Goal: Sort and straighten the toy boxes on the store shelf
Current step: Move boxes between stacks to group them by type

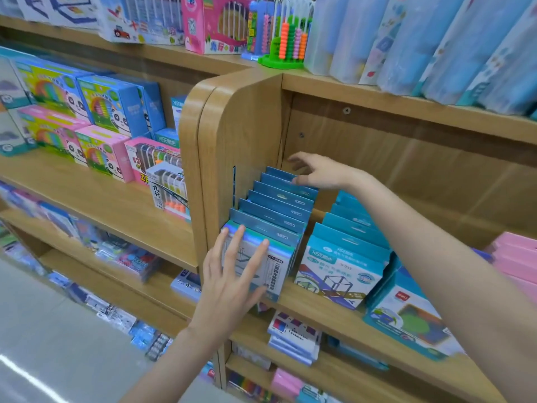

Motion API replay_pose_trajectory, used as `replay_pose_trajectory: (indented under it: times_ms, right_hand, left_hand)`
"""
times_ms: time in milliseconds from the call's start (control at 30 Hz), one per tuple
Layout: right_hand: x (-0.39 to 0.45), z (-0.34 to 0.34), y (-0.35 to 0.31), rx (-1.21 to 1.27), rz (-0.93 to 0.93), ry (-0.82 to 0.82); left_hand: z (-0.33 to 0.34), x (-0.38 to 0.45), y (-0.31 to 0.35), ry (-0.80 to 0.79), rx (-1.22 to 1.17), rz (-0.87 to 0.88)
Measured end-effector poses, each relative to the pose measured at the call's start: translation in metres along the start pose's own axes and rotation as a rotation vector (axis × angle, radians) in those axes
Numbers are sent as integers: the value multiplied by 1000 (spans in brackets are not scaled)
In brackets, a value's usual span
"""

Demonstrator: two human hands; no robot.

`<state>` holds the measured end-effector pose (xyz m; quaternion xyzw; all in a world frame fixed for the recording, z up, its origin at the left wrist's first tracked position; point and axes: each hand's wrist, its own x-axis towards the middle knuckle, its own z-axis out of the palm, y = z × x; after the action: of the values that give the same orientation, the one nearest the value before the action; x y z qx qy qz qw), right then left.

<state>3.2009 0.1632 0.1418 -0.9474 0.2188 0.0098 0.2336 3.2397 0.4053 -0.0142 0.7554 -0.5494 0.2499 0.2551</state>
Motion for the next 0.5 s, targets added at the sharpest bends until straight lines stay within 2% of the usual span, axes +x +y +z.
replay_pose_trajectory:
  times_ms: [100, 167, 233, 367, 500]
  right_hand:
    - [-26, -11, 14, 9, -33, 118]
    - [-49, -20, 28, -50, 4, 142]
    - [-69, -31, 45, -72, 113, 76]
    - [-88, -40, 71, 22, 384, -183]
    - [-85, -36, 78, 196, 412, -286]
  left_hand:
    - [-4, -1, 0, 11, -3, 21]
    - [-6, 1, 5, 24, -7, 67]
    - [-5, 4, 10, 22, -4, 121]
    - [5, 9, 14, -20, 28, 130]
    - [10, 12, 15, -11, 30, 128]
